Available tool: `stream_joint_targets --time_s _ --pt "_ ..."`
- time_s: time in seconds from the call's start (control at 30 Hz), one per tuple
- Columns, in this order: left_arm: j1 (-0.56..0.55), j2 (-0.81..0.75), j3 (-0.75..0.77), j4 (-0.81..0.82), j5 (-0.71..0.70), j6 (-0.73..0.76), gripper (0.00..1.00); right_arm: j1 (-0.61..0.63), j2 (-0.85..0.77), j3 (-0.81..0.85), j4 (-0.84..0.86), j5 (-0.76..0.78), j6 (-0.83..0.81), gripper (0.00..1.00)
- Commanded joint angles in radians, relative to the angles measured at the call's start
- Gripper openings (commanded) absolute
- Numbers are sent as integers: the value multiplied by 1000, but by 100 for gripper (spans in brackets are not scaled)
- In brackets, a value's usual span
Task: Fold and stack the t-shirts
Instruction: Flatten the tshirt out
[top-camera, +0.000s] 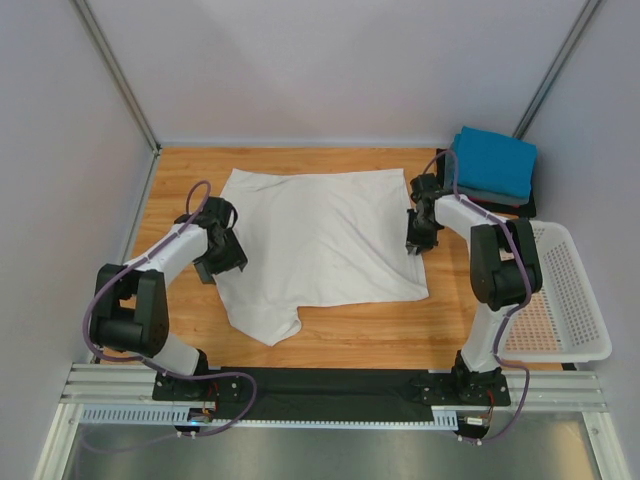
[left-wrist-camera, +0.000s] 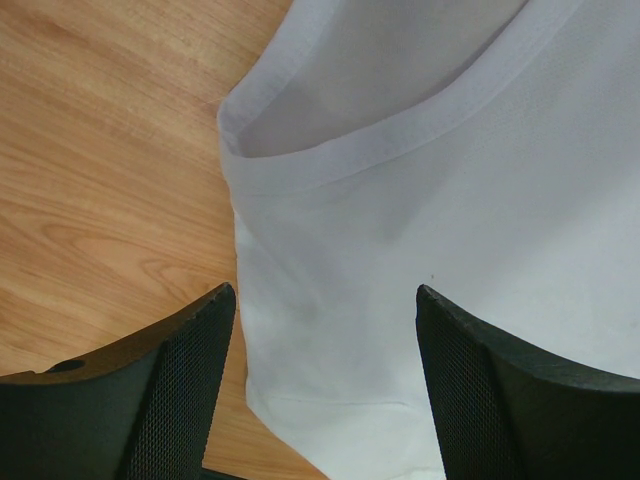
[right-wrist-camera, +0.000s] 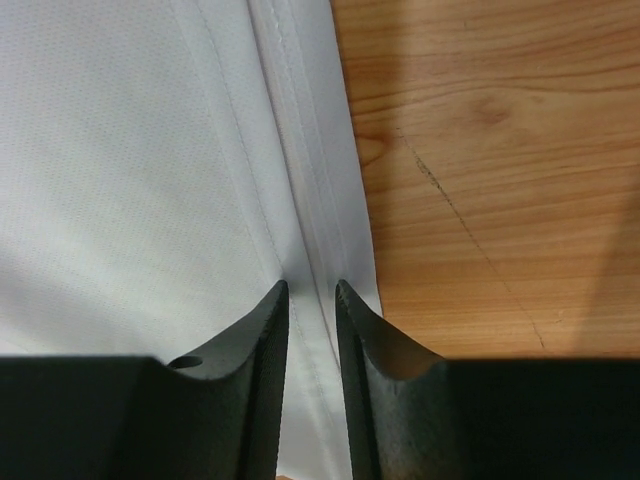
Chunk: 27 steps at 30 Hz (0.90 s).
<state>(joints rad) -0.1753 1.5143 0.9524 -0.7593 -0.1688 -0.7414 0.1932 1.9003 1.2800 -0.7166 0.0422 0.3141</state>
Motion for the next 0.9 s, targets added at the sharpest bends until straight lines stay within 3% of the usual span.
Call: stream_joint_targets --time_s 0.0,0.2,0.5,0.67,0.87 --pt "-1 24 5 25 8 -21 79 0 12 35 31 -5 -10 25" --pt "-1 60 14 28 6 -24 78 0 28 55 11 -7 -15 2" --pt "-1 106 40 20 -12 -33 78 0 36 99 -69 87 -32 0" --pt "-1 130 45 25 -8 -38 77 0 33 90 -87 62 -24 24" --pt "-1 165 68 23 -8 -36 77 0 13 88 -72 30 -7 25"
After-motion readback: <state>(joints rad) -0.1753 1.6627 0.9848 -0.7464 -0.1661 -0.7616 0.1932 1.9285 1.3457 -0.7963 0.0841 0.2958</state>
